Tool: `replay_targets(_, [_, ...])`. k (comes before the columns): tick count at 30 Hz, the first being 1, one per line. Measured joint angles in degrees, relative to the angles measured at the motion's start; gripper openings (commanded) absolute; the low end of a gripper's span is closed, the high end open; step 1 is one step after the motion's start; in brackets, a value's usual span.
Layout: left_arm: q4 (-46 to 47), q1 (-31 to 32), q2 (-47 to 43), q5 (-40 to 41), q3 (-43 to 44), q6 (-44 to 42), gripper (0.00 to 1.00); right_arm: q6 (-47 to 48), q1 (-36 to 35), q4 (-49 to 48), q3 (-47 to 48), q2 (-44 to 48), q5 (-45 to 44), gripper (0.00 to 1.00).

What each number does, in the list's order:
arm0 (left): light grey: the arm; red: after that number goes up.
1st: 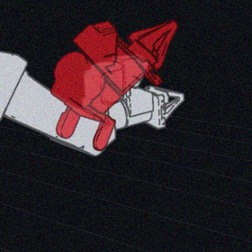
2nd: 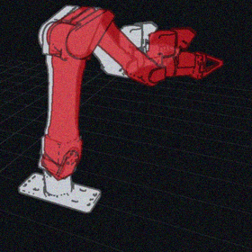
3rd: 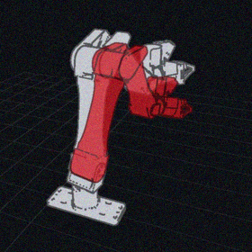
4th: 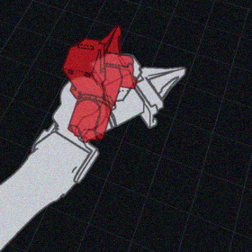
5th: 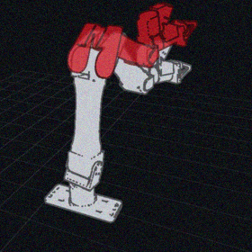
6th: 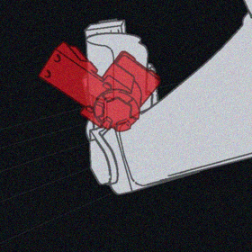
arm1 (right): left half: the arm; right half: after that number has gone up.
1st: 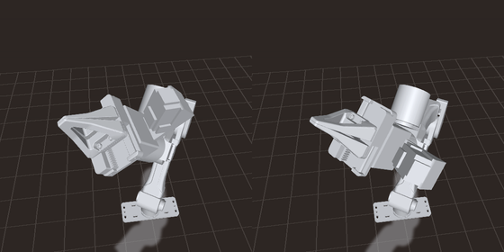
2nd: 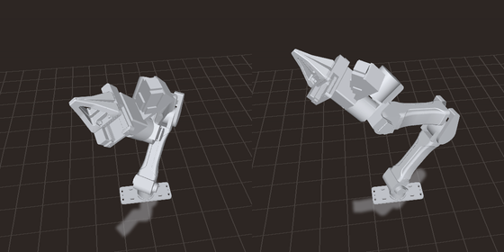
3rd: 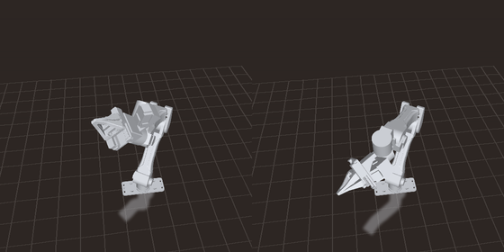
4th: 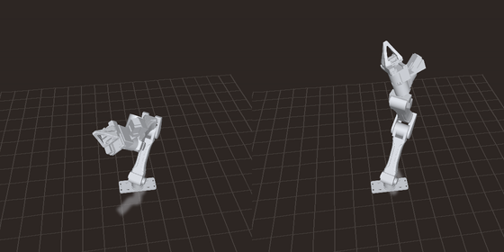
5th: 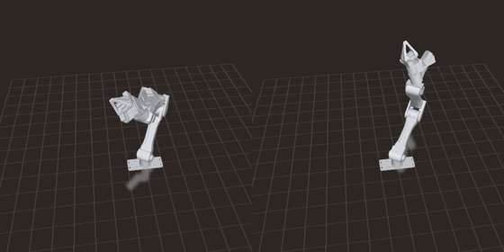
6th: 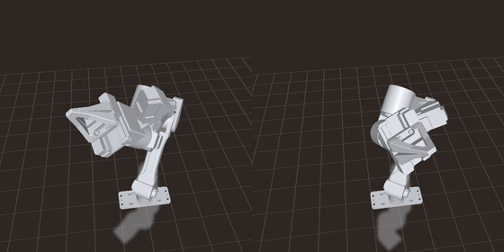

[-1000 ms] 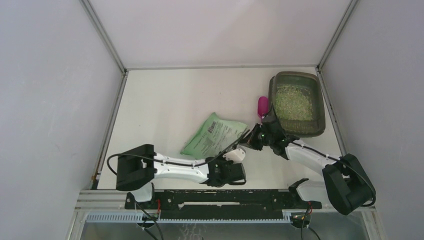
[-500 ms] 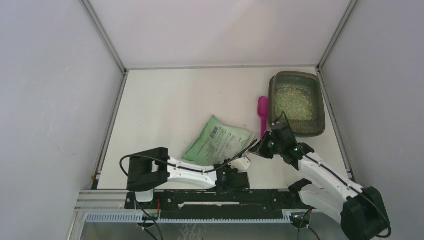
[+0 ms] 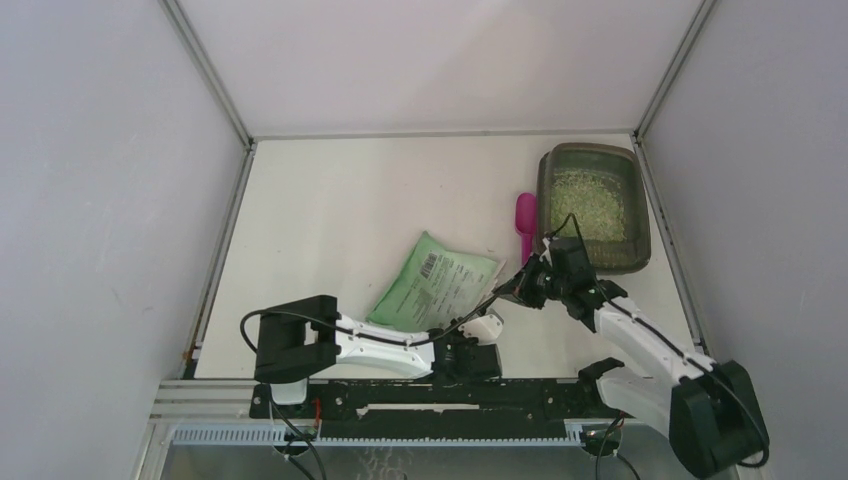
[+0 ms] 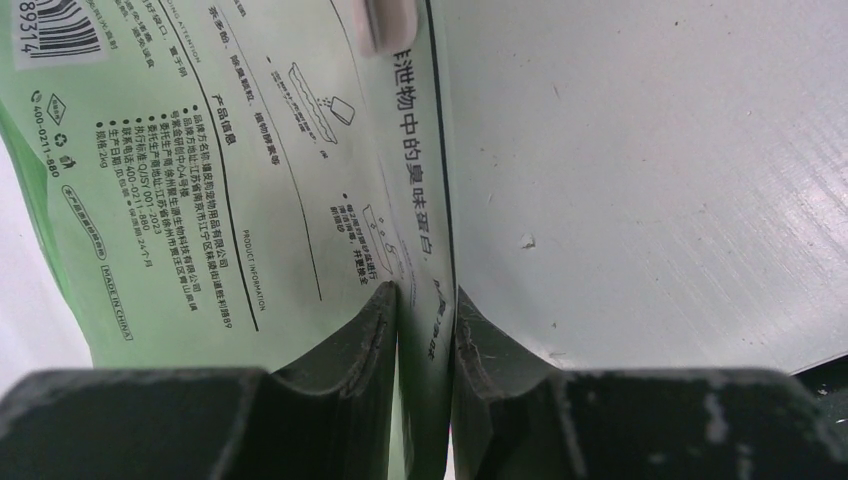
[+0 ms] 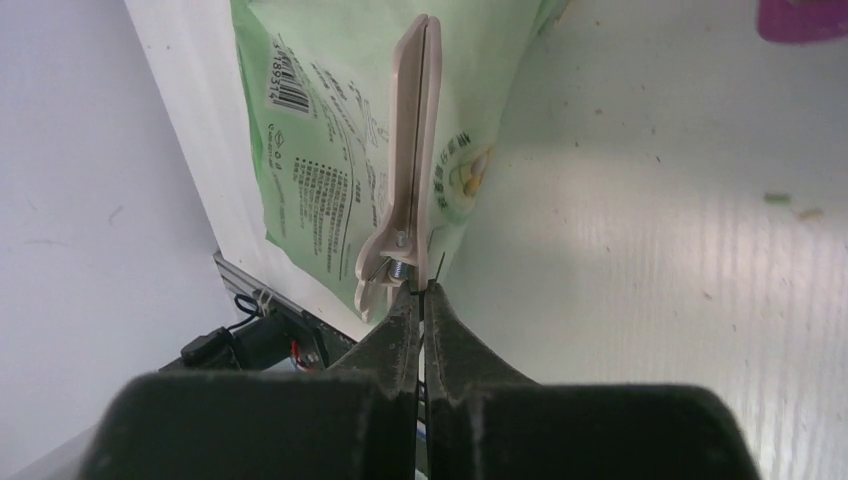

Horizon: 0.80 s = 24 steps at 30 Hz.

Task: Fill the litter box with clean litter
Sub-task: Pick up the clamp at the center of the board.

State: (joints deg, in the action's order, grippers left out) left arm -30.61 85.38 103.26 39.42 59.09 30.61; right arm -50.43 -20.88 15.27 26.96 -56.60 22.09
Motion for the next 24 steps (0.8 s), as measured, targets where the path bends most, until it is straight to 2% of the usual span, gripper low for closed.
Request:
replay_targets(5, [0.2, 0.1, 0.0, -0.2, 0.0, 0.0, 0.27, 0.6, -0.6, -6.1, 0.4, -7.9, 1.8, 0.00])
replay_targets(10, [0.1, 0.2, -0.1, -1.5, 0.5, 0.0, 0.35, 2.2, -1.4, -5.2, 0.5, -8.9, 0.0, 0.00])
replay_targets(15, [0.0, 0.3, -0.8, -8.3, 2.2, 0.5, 0.35, 3.5, -1.4, -3.5, -0.7, -7.1, -1.9, 0.00])
replay_targets(20, [0.1, 0.6, -3.4, -16.4, 2.8, 1.6, 0.35, 4.0, -1.3, -3.5, -1.4, -9.2, -2.3, 0.00])
replay_targets(24, [0.1, 0.6, -6.1, -18.8, 2.8, 2.5, 0.29, 3.9, -0.8, -4.9, -1.4, -11.7, -1.7, 0.00])
